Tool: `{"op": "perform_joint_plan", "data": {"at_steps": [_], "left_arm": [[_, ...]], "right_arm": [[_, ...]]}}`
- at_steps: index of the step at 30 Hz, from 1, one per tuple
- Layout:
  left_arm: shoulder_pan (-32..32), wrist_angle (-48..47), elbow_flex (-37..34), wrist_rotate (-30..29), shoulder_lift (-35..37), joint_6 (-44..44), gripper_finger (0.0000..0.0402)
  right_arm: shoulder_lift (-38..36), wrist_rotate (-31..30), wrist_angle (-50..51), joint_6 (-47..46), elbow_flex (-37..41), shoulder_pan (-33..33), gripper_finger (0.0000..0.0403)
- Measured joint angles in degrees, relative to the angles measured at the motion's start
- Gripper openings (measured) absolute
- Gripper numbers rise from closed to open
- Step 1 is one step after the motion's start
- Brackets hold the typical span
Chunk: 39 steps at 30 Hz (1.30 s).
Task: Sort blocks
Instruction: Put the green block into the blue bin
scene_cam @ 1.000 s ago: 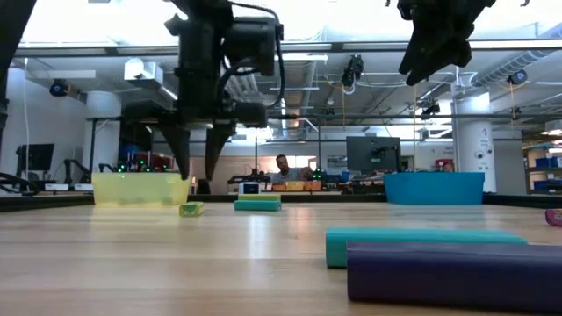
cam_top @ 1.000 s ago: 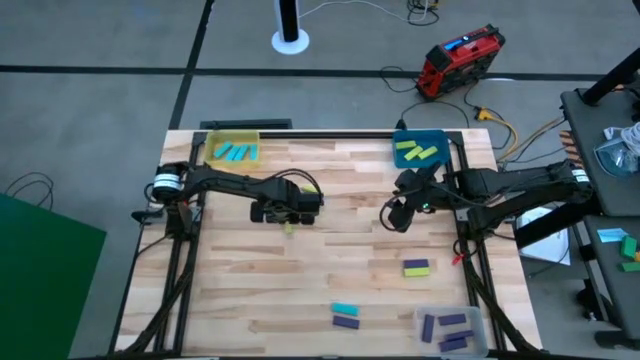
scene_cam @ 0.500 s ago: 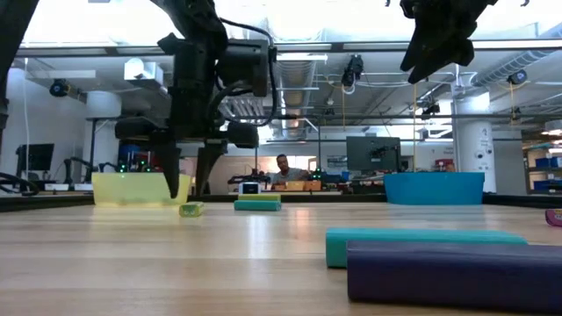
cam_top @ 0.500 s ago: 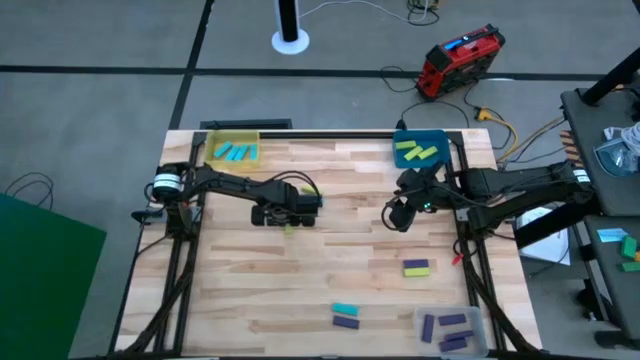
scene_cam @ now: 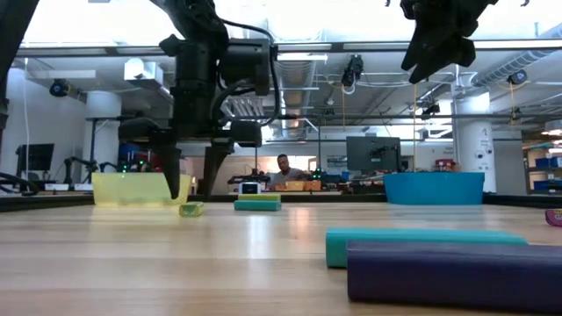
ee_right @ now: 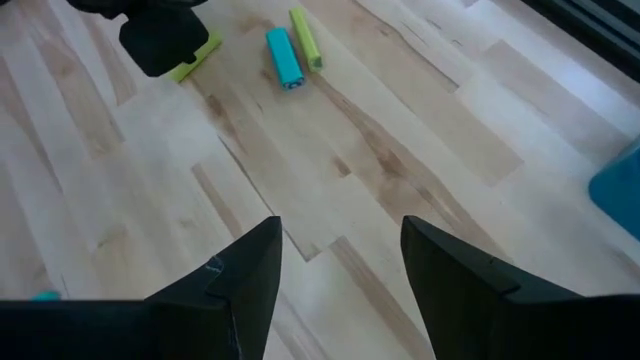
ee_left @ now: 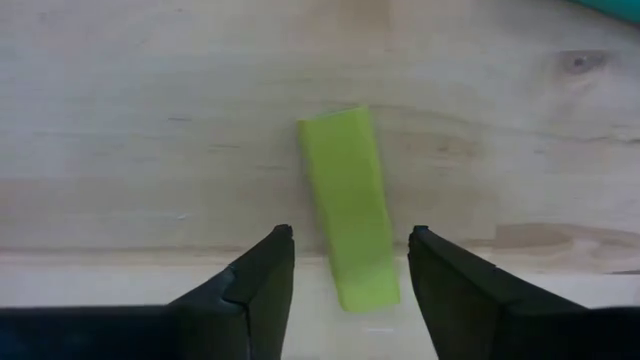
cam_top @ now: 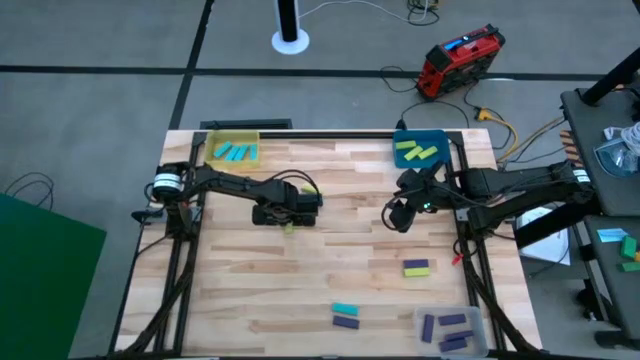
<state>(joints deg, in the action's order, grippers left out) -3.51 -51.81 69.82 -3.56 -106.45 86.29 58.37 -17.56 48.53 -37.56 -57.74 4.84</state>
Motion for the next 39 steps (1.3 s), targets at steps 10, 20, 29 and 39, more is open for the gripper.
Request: {"op": "perform_joint_plan", "data": {"at_steps": [10,20,29,39], "left_arm": [[-0.31,0.59,-0.75,-3.52,-0.91,-0.25,0.0189],[-0.32,5.56,-1.99,-3.60,-4.47,-3.83,0.0175],[-0.22,5.87,-3.24,-4.05,-4.59,-8.25,0.0070],[-0.02,3.22,-2.07,-2.88,-0.87,-30.50,0.0070]], "right_arm": [[0.00,0.02,0.00,-0.10,0.00,0.00,0.0197],[0.00,0.02,0.01,-1.16,0.00,0.00,0.0195],[0.00,0.01,0.02,-1.57,0.00,0.00,0.0193],[0.00,3.25,-0.02,-8.50,0.00,-0.30,0.0188]]}}
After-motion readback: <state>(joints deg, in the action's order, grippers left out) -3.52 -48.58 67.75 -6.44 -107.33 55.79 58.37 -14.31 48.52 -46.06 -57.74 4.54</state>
